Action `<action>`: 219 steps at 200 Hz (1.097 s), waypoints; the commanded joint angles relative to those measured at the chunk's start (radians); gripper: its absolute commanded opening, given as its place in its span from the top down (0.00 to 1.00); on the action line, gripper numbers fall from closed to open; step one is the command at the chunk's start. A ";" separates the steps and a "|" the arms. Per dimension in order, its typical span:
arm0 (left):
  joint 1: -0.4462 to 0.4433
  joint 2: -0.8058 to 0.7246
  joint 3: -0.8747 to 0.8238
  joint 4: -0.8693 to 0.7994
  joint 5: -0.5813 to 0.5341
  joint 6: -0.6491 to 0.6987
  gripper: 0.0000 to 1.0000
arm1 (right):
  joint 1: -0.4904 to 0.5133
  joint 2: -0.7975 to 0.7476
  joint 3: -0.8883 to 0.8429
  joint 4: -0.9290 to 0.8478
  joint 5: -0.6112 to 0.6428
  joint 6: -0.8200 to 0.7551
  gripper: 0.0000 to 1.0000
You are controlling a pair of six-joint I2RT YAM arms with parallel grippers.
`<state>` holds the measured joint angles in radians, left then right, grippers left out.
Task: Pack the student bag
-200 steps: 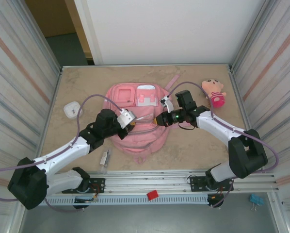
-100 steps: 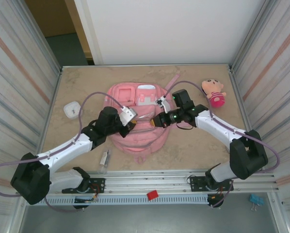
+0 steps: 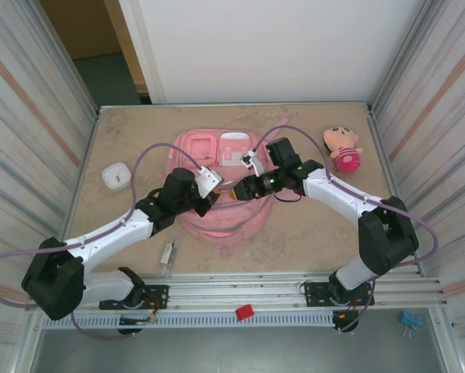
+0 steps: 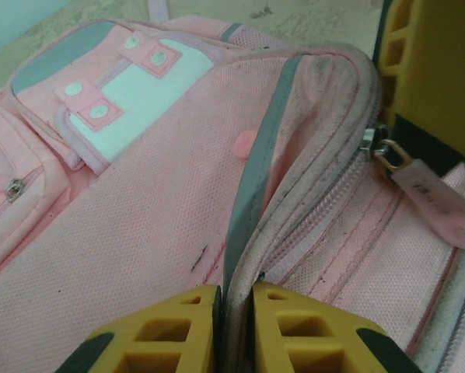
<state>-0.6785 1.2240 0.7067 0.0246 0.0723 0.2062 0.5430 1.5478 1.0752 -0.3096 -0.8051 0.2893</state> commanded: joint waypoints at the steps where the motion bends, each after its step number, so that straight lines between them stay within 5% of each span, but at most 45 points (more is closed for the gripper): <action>1: -0.007 -0.033 0.011 0.088 -0.014 0.015 0.82 | -0.078 0.014 -0.045 0.130 -0.017 0.127 0.54; 83: -0.007 -0.064 -0.033 0.093 0.027 0.091 0.82 | -0.115 0.123 -0.034 0.344 -0.084 0.323 0.57; 119: -0.009 -0.069 -0.026 0.062 0.011 0.083 0.80 | -0.116 0.168 -0.011 0.388 -0.088 0.390 0.84; 173: -0.034 -0.084 0.028 -0.058 0.053 -0.327 0.48 | -0.111 0.157 -0.011 0.399 -0.085 0.403 0.93; 219: -0.039 -0.026 0.095 -0.176 0.046 -0.581 0.44 | -0.088 0.110 -0.005 0.366 -0.069 0.377 0.95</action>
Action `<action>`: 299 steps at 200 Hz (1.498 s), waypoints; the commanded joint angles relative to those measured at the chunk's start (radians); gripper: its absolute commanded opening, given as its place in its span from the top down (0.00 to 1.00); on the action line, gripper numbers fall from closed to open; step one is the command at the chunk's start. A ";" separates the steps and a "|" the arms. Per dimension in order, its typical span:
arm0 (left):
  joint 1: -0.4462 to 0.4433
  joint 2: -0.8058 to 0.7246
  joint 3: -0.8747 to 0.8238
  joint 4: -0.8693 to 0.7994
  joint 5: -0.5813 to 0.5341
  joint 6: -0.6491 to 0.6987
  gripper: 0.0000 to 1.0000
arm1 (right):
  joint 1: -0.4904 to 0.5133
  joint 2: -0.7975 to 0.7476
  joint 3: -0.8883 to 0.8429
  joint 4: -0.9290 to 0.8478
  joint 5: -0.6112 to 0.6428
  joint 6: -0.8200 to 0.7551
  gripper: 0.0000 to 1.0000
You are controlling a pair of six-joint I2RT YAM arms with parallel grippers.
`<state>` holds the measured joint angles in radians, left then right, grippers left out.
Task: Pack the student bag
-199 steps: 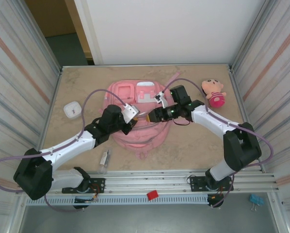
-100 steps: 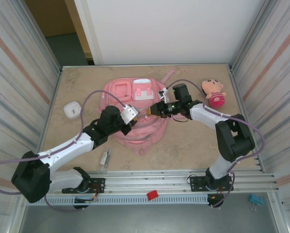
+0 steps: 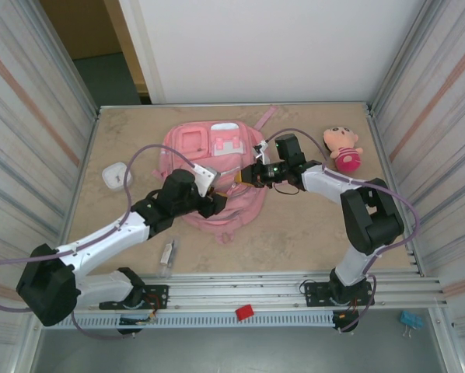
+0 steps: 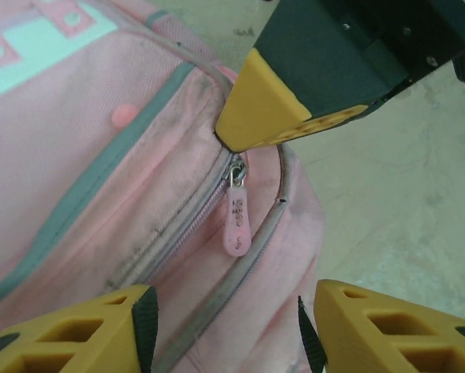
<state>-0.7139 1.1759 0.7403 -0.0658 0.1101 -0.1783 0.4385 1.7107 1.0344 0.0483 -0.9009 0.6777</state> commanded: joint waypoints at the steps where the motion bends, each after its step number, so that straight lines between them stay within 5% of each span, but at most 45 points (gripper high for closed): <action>1: -0.004 0.024 0.062 -0.087 0.011 -0.198 0.44 | 0.018 -0.053 0.036 0.008 0.027 -0.012 0.95; 101: 0.021 0.109 0.075 0.002 0.181 -0.393 0.48 | 0.048 -0.095 0.061 -0.056 0.046 -0.055 0.95; 178: 0.019 0.185 0.144 0.031 0.137 -0.381 0.49 | 0.075 -0.103 0.075 -0.091 0.031 -0.089 0.97; 246: 0.018 0.262 0.174 0.021 0.054 -0.328 0.66 | 0.083 -0.130 0.073 -0.105 0.033 -0.101 0.98; 299: 0.037 0.219 0.132 -0.066 -0.048 -0.281 0.97 | 0.046 -0.166 0.042 -0.159 0.103 -0.111 1.00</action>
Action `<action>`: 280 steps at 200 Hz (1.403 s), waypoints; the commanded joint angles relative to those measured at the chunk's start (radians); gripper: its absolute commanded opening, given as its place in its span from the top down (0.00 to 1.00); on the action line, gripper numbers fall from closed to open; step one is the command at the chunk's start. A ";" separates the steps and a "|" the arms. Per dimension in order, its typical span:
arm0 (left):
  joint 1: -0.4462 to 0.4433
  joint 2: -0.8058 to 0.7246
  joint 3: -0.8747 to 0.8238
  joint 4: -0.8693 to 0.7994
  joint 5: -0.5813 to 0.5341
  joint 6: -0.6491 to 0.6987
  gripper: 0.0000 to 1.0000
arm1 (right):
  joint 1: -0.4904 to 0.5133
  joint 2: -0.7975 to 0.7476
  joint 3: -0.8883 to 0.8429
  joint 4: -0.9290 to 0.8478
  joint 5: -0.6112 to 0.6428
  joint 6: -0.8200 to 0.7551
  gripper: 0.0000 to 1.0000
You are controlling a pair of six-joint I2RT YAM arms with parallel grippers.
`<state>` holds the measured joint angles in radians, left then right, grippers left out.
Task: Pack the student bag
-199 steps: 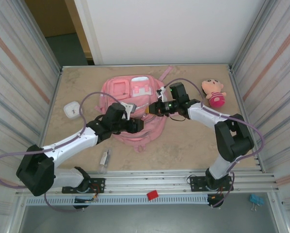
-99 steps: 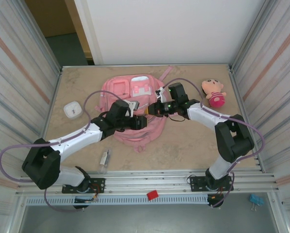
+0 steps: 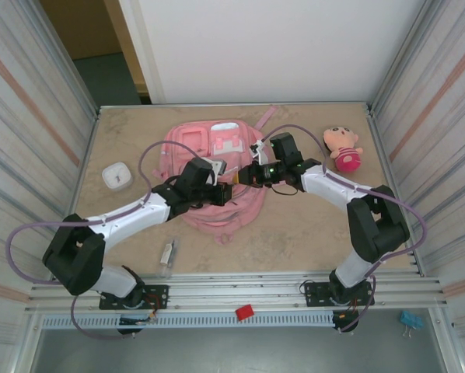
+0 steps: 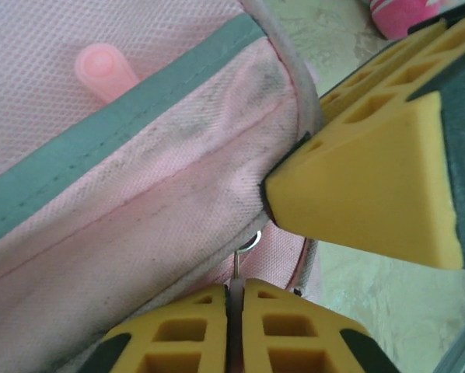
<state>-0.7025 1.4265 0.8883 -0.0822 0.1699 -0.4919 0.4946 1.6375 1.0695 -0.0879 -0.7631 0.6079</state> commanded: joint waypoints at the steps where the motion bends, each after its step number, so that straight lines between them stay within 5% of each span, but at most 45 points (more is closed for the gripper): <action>1: 0.027 -0.036 -0.019 -0.052 -0.108 0.033 0.97 | -0.012 -0.095 0.005 -0.022 -0.033 -0.041 1.00; 51: 0.130 -0.254 -0.178 -0.125 -0.103 0.090 1.00 | -0.134 -0.187 -0.138 0.027 -0.022 -0.003 1.00; 101: 0.221 -0.366 -0.225 -0.195 -0.035 0.134 1.00 | -0.141 -0.216 -0.134 0.008 0.080 0.024 1.00; 108: 0.221 -0.376 -0.228 -0.185 -0.004 0.148 1.00 | -0.133 -0.232 -0.127 -0.010 0.115 0.014 0.88; 127: 0.221 -0.393 -0.222 -0.145 0.088 0.158 1.00 | -0.065 -0.305 -0.107 -0.066 0.252 -0.108 0.55; 149: 0.221 -0.410 -0.190 -0.129 0.178 0.163 1.00 | 0.070 -0.404 -0.120 -0.076 0.457 -0.287 0.40; 174: 0.219 -0.440 -0.162 -0.133 0.243 0.158 1.00 | 0.172 -0.446 -0.142 -0.032 0.502 -0.415 0.37; 222: 0.171 -0.476 -0.141 -0.104 0.303 0.164 1.00 | 0.295 -0.292 -0.050 -0.060 0.514 -0.591 0.31; 280: 0.148 -0.475 -0.118 -0.104 0.320 0.173 1.00 | 0.345 -0.170 0.019 -0.047 0.489 -0.685 0.32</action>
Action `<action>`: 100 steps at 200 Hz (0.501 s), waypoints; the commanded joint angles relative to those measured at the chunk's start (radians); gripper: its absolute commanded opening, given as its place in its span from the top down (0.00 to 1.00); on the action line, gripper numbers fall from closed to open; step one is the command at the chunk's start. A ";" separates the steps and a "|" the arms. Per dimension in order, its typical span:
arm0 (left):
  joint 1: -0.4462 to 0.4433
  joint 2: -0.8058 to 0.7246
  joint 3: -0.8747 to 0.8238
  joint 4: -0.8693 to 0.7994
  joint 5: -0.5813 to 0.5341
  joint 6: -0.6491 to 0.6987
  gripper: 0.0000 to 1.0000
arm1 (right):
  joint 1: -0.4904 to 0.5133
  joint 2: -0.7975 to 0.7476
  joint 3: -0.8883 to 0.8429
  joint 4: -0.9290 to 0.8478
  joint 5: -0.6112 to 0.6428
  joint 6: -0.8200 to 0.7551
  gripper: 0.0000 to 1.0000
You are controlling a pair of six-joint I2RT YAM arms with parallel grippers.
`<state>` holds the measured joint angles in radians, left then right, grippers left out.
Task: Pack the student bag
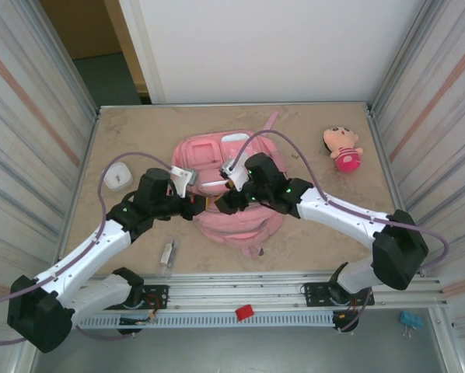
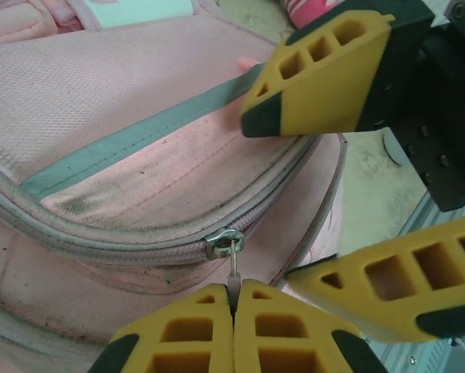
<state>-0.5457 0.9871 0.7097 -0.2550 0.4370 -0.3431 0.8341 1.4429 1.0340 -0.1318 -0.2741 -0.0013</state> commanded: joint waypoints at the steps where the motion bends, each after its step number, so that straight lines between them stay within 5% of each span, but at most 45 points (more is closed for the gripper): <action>1: -0.008 -0.036 0.060 0.068 0.052 0.023 1.00 | 0.006 0.027 0.055 -0.005 0.002 -0.076 0.32; 14: -0.007 -0.037 0.063 0.067 0.046 0.023 1.00 | 0.005 0.038 0.066 -0.035 0.038 -0.082 0.36; 37: -0.007 -0.037 0.060 0.056 0.036 0.021 1.00 | 0.006 0.044 0.092 -0.116 0.124 -0.079 0.67; 68: -0.006 -0.054 0.044 0.044 -0.016 0.020 1.00 | 0.005 -0.002 0.093 -0.151 0.150 -0.072 0.97; 100: 0.045 -0.044 0.026 0.001 -0.098 0.004 1.00 | 0.004 -0.107 -0.009 -0.040 0.116 -0.076 1.00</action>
<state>-0.5404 0.9771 0.7147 -0.2737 0.3916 -0.3397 0.8478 1.4223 1.0821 -0.2218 -0.1791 -0.0643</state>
